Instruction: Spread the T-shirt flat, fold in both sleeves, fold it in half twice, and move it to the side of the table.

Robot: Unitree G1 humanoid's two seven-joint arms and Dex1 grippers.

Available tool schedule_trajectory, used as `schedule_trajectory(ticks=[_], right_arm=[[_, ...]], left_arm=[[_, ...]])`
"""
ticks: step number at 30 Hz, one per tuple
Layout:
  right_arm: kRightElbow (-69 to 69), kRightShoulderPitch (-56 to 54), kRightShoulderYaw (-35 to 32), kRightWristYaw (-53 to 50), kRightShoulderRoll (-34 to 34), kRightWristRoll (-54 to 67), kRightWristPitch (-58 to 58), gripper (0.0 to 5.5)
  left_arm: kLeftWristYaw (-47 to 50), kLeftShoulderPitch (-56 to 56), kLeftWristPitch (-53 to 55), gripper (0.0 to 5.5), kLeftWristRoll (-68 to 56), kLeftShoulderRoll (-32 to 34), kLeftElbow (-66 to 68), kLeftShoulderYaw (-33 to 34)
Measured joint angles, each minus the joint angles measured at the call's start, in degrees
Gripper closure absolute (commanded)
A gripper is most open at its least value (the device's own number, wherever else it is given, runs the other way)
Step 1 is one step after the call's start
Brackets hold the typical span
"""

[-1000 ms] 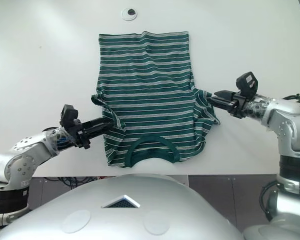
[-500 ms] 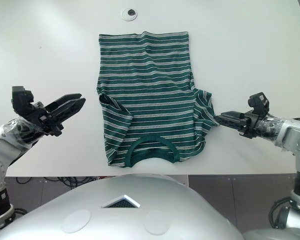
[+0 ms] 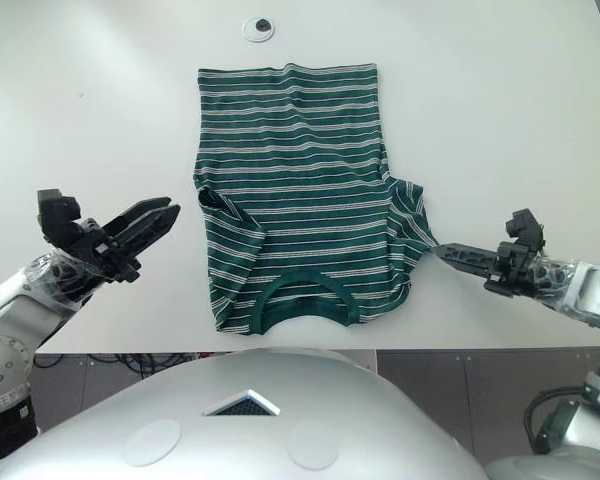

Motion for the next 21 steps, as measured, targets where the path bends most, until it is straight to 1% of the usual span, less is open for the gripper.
schedule_trajectory(ticks=[3, 5, 9, 17, 20, 21], right_arm=[[5.1, -0.5, -1.9, -4.4, 3.6, 4.4, 0.1, 3.26], [8.4, -1.9, -4.5, -8.6, 7.1, 7.2, 0.2, 3.26], [12.5, -3.5, -8.3, -14.0, 10.0, 10.0, 0.4, 3.26], [15.4, -4.7, -10.5, -19.0, 11.1, 12.3, 0.5, 3.26], [16.1, -4.6, -10.9, -19.4, 12.1, 12.6, 0.2, 3.76], [16.4, -4.6, -10.9, -19.5, 12.1, 12.5, 0.1, 4.06]], left_arm=[[0.3, -0.1, 0.0, 3.92, 0.0, -0.3, 0.1, -0.3], [0.5, -0.4, 0.0, 3.92, 0.0, -0.4, 0.2, -0.3], [0.6, -0.6, 0.0, 3.92, 0.0, -0.4, 0.2, -0.3], [0.7, -0.6, 0.0, 3.92, 0.5, -0.4, 0.4, -1.3], [0.8, -0.4, -0.1, 3.92, 1.0, -0.4, 0.4, -1.6], [0.9, -0.2, -0.1, 3.92, 1.5, -0.4, 0.4, -1.8]])
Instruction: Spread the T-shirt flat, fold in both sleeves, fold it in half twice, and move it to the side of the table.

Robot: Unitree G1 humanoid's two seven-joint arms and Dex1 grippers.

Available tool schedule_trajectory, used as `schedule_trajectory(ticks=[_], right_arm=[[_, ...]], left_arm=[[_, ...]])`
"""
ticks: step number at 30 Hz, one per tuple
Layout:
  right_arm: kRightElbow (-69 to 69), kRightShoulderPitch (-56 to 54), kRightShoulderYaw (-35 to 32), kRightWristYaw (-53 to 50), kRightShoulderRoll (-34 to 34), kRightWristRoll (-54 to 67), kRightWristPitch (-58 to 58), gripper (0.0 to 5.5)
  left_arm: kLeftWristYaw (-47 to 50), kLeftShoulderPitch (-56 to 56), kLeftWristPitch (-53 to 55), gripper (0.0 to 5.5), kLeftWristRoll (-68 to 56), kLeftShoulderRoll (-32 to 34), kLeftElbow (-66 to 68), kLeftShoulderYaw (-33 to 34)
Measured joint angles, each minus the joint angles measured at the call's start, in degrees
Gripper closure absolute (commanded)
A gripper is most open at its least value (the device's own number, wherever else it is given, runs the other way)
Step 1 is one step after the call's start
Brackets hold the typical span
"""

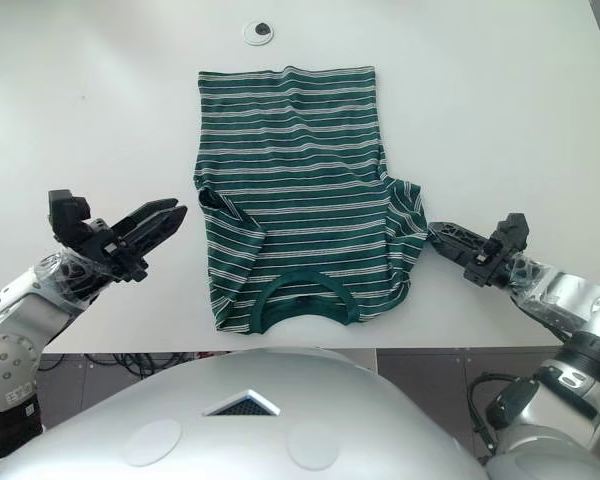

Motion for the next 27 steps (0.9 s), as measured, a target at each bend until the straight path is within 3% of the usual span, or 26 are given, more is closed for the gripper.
schedule_trajectory(ticks=[8, 13, 18, 27], right_arm=[[-0.4, -0.6, -0.3, -0.8, 0.0, -0.4, 0.0, 4.83], [-4.6, 0.0, 3.0, 3.2, -0.3, -4.4, -13.1, 5.41], [-8.6, 0.9, 6.6, 7.0, -1.9, -5.5, -15.2, 5.48], [-5.4, 3.3, 4.8, 8.9, -7.2, -4.8, -1.8, 3.98]], left_arm=[[-0.2, -1.2, 0.0, 3.92, 1.0, 0.1, 0.5, -1.0], [-0.7, -1.0, 0.0, 3.92, 1.3, 0.1, 0.8, -1.0], [-0.8, -1.1, -0.1, 3.92, 2.2, 0.0, 1.0, -1.6], [-0.5, 1.1, -1.4, 3.92, 2.4, -0.6, 0.1, -2.0]])
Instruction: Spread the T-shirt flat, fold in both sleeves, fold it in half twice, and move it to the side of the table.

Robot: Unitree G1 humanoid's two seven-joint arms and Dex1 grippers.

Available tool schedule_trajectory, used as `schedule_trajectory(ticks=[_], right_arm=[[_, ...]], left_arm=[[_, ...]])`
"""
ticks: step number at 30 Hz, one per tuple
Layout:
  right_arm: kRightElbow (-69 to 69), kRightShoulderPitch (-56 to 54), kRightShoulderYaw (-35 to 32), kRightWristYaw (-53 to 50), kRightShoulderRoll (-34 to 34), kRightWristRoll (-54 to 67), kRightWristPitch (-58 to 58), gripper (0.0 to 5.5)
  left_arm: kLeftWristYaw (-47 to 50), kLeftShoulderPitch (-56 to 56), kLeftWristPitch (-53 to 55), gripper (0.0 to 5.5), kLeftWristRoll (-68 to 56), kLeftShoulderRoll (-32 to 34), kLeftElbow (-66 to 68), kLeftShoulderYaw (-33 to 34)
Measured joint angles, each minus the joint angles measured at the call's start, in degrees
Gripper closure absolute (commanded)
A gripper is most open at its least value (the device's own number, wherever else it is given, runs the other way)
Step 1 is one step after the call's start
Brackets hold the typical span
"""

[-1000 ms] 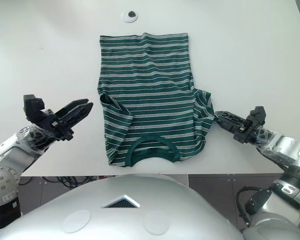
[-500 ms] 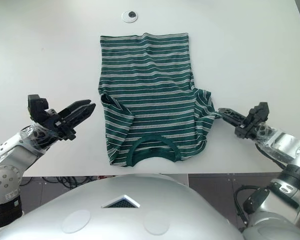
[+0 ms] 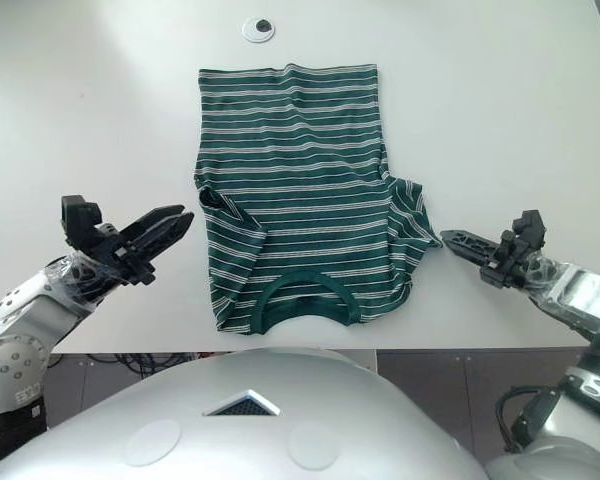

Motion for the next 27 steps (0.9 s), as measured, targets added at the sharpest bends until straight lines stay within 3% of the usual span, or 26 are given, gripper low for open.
schedule_trajectory(ticks=[4, 18, 27], right_arm=[[0.3, 3.5, 0.3, -2.6, -0.2, 7.6, 1.7, 3.36], [4.5, -0.7, -8.8, -25.1, 12.1, 20.6, 2.0, 3.36], [2.9, -0.2, -8.4, -34.7, 13.9, 28.7, 1.2, 4.72]], left_arm=[[0.3, 0.7, -0.5, 3.92, 0.3, -0.2, -0.2, -0.7], [0.2, 0.0, -0.5, 3.92, 0.9, 0.2, -0.1, -1.4], [0.8, -0.6, -0.5, 3.92, 0.9, 0.2, 0.1, -1.6]])
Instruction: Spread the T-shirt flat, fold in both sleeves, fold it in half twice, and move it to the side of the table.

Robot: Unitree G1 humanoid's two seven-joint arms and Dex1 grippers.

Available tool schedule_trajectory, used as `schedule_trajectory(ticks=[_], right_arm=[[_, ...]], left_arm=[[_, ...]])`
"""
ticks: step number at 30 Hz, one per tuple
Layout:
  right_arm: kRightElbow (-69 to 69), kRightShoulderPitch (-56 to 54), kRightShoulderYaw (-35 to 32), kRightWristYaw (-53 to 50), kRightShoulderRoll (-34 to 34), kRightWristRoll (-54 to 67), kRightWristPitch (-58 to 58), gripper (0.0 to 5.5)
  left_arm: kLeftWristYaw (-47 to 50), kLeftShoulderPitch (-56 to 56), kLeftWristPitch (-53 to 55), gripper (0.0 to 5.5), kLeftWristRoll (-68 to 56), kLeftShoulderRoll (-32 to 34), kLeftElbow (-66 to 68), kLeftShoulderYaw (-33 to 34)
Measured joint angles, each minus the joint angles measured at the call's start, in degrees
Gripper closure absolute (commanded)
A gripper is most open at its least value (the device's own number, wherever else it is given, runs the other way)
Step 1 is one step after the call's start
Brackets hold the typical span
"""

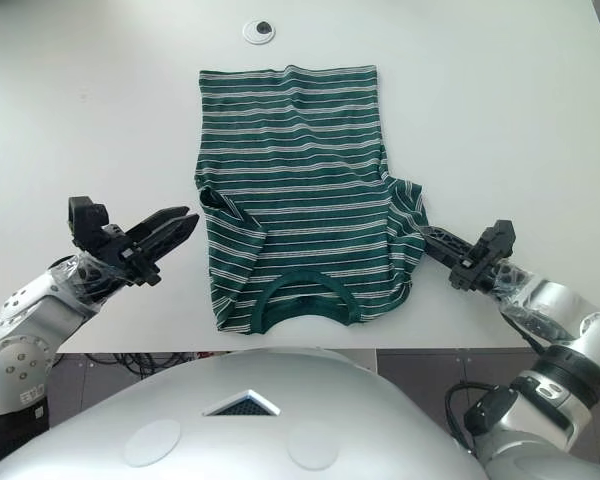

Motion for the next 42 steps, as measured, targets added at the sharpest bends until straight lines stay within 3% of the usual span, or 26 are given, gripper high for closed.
schedule_trajectory(ticks=[4, 6, 10, 12, 21, 26, 29, 35, 40, 42], right_arm=[[-4.9, 1.2, 1.9, -1.0, 0.2, 0.5, -3.5, 5.24], [-13.8, 2.9, 5.7, 0.8, 0.0, -3.6, -7.1, 5.47], [-26.9, 5.5, 15.2, 8.8, -1.0, -13.5, -13.6, 5.47], [-31.8, 6.7, 19.6, 15.0, -4.6, -19.7, -19.0, 5.47], [-43.0, 11.0, 35.3, 33.4, -14.0, -41.4, -37.5, 5.47], [-45.7, 10.7, 42.3, 38.0, -17.4, -48.2, -40.5, 5.47], [-44.7, 8.5, 46.0, 37.9, -18.3, -52.1, -40.1, 4.95], [-43.9, 8.8, 45.8, 41.5, -18.6, -53.7, -41.4, 3.96], [-43.5, 9.4, 38.5, 50.2, -20.8, -50.5, -45.0, 3.9], [-41.8, 7.9, 34.7, 53.3, -23.1, -49.7, -46.9, 3.86]], left_arm=[[0.0, -0.2, 0.0, 3.92, 0.0, 0.0, 0.1, 0.0], [0.1, -0.3, 0.0, 3.92, 0.0, 0.0, 0.1, -0.1], [0.1, -0.3, 0.0, 3.92, 0.1, 0.0, 0.1, -0.3], [0.1, -0.3, 0.0, 3.92, 0.1, 0.0, 0.1, -0.7], [0.1, -0.6, -0.2, 3.92, 0.6, -0.2, 0.4, -1.9], [0.1, -1.2, -0.3, 3.92, 1.2, -0.2, 1.1, -2.4], [0.1, -2.2, -0.3, 3.92, 1.3, -0.1, 1.5, -2.8], [-0.2, -1.9, -0.7, 3.92, 3.9, 0.7, 1.9, -3.0], [-1.4, 0.1, -5.5, 3.92, 15.8, 6.9, 1.3, -5.7], [-2.7, 2.5, -9.9, 3.63, 23.7, 11.2, 0.6, -7.0]])
